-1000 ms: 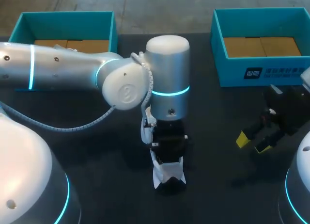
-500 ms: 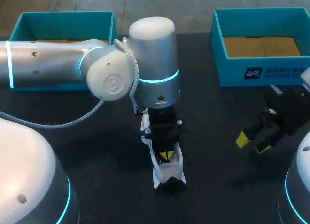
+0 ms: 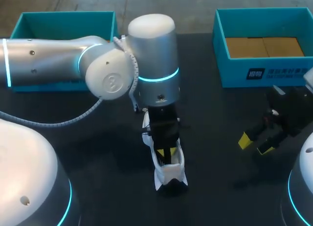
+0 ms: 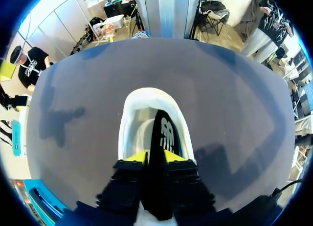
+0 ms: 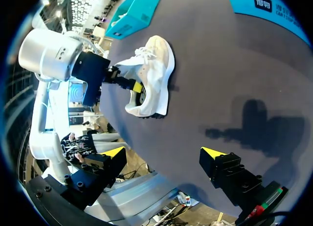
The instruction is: Take the shoe out of the shoebox, open the shoe tongue, remove and reinsert the insole, then place the shoe into the shoebox
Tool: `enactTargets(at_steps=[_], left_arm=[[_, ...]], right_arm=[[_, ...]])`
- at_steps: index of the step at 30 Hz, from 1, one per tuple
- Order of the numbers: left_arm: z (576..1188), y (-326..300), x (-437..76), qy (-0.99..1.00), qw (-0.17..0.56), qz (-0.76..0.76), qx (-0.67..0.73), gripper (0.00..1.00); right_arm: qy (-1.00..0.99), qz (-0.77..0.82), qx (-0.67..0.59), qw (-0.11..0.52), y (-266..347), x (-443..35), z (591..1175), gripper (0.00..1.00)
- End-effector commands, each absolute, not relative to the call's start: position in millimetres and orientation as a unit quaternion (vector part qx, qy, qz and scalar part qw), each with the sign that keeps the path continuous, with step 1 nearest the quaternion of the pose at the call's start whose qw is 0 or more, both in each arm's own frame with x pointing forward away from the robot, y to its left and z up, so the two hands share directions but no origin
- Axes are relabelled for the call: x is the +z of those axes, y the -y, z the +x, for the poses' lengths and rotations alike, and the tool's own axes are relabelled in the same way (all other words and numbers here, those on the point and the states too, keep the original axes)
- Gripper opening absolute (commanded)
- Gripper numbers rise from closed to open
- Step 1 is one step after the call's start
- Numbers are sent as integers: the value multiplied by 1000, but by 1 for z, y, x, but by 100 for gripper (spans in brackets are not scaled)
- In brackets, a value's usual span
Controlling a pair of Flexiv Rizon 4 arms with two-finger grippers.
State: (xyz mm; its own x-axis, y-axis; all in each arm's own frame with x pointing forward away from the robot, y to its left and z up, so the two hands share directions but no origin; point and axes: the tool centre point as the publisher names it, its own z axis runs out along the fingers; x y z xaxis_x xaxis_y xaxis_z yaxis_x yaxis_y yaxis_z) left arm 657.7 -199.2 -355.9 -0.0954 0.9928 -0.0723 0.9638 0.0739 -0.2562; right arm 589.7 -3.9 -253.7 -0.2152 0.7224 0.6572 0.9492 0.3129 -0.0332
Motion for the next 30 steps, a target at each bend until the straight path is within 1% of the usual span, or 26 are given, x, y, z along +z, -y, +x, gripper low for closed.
enactTargets(at_steps=[1, 5, 7, 11, 12, 15, 19, 21, 22, 27, 30], left_arm=[[659, 204, -356, 729, 62, -672, 114, 35], [660, 205, -356, 728, 60, -673, 111, 41], [660, 204, -357, 729, 60, -674, 109, 47], [662, 202, -357, 731, 60, -671, 108, 54], [662, 202, -357, 732, 60, -670, 108, 57], [663, 199, -358, 736, 61, -665, 112, 60], [664, 196, -357, 739, 60, -662, 115, 59], [665, 195, -357, 741, 58, -658, 118, 55], [665, 195, -356, 742, 57, -657, 120, 51], [665, 192, -355, 743, 55, -655, 123, 45], [666, 191, -357, 745, 55, -654, 125, 45]], right_arm=[[755, -555, -193, 292, 4, -254, 589, 100], [755, -555, -193, 292, 4, -254, 589, 100], [755, -555, -193, 292, 4, -254, 589, 100], [755, -555, -193, 292, 4, -254, 589, 100], [755, -555, -193, 292, 4, -254, 589, 100], [755, -555, -193, 292, 4, -254, 589, 100], [755, -555, -193, 292, 4, -254, 589, 100], [755, -555, -193, 292, 4, -254, 589, 100], [755, -555, -193, 292, 4, -254, 589, 100], [755, -555, -193, 292, 4, -254, 589, 100], [755, -555, -193, 292, 4, -254, 589, 100]])
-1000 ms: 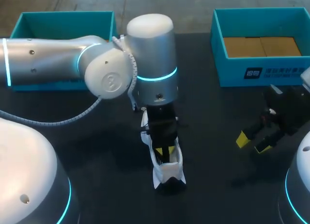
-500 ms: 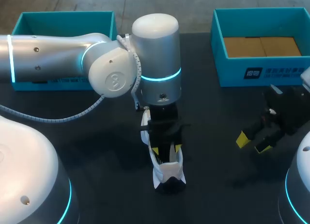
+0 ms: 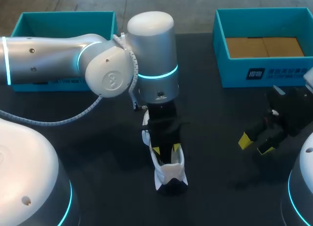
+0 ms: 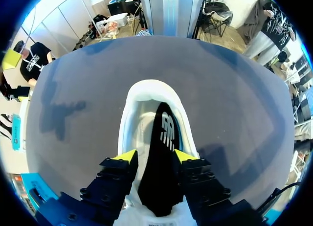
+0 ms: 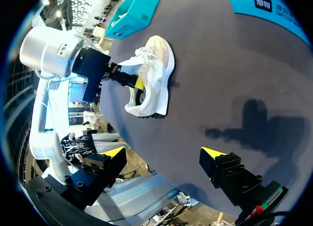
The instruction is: Take the shoe out of the shoebox, open the shoe tongue, remove and reinsert the insole, then place the shoe into the shoebox
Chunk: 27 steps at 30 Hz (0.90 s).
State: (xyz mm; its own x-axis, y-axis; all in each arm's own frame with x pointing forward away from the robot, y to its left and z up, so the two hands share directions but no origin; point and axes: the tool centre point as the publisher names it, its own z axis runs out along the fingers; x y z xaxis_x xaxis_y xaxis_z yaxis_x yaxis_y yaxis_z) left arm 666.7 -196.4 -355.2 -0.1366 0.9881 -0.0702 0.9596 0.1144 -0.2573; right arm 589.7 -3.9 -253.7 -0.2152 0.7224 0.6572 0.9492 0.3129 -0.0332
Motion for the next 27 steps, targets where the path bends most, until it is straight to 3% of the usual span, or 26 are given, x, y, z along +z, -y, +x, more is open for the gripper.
enactTargets(at_steps=[1, 3, 12, 15, 18, 27], left_arm=[[666, 191, -357, 745, 55, -653, 125, 45], [669, 191, -359, 747, 55, -651, 121, 47], [674, 194, -358, 744, 55, -656, 112, 90], [676, 195, -358, 745, 54, -655, 114, 89], [678, 192, -358, 746, 53, -654, 116, 82], [674, 185, -353, 744, 56, -651, 140, 87]], right_arm=[[755, -555, -193, 292, 4, -254, 589, 100], [755, -555, -193, 292, 4, -254, 589, 100], [755, -555, -193, 292, 4, -254, 589, 100], [755, -555, -193, 292, 4, -254, 589, 100], [755, -555, -193, 292, 4, -254, 589, 100], [755, -555, -193, 292, 4, -254, 589, 100]])
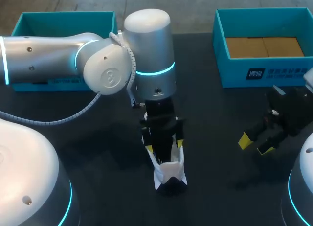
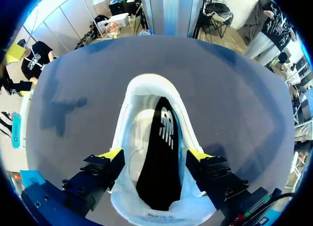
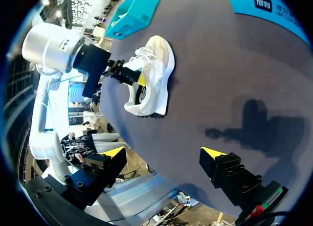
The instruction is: Take the shoe out of the shoebox, open the shoe tongue, remove and reinsert the insole, then place the shoe into the shoebox
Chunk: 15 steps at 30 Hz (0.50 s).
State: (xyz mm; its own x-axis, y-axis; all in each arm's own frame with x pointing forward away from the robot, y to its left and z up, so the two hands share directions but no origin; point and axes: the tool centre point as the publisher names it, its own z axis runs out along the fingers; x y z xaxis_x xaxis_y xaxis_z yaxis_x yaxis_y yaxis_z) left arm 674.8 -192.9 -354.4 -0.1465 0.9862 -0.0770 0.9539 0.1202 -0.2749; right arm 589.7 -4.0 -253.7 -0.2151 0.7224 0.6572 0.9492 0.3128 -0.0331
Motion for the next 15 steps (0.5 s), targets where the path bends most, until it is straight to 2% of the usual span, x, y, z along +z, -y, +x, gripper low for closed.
enactTargets(at_steps=[1, 9, 15], left_arm=[[673, 185, -353, 744, 56, -651, 141, 87], [667, 187, -350, 740, 54, -655, 143, 92], [659, 192, -353, 733, 52, -664, 137, 92]], right_arm=[[755, -555, -193, 292, 4, -254, 589, 100], [755, -555, -193, 292, 4, -254, 589, 100], [755, -555, -193, 292, 4, -254, 589, 100]])
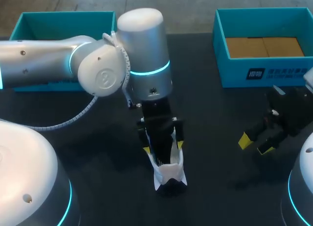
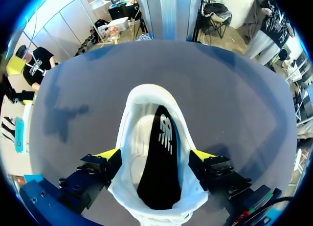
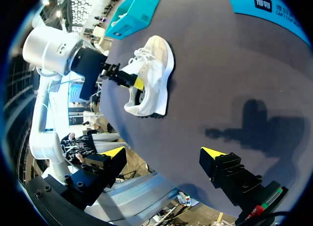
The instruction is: Take the shoe out of the shoebox, open the shoe tongue, remove and reinsert the insole, then place the shoe into the shoebox
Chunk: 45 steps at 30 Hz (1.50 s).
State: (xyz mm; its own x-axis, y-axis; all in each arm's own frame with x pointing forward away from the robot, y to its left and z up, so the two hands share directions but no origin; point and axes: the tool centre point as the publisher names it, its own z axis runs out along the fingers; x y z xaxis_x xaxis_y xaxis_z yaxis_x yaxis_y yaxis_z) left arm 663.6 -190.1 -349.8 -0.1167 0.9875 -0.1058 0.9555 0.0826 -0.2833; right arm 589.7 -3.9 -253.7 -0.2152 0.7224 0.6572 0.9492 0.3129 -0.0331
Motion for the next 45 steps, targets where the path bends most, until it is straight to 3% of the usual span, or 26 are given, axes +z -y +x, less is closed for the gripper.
enactTargets(at_steps=[1, 45], left_arm=[[659, 192, -353, 733, 52, -664, 135, 91], [686, 168, -329, 744, 29, -650, 153, 89]], right_arm=[[755, -555, -193, 292, 4, -254, 589, 100], [755, -555, -193, 292, 4, -254, 589, 100]])
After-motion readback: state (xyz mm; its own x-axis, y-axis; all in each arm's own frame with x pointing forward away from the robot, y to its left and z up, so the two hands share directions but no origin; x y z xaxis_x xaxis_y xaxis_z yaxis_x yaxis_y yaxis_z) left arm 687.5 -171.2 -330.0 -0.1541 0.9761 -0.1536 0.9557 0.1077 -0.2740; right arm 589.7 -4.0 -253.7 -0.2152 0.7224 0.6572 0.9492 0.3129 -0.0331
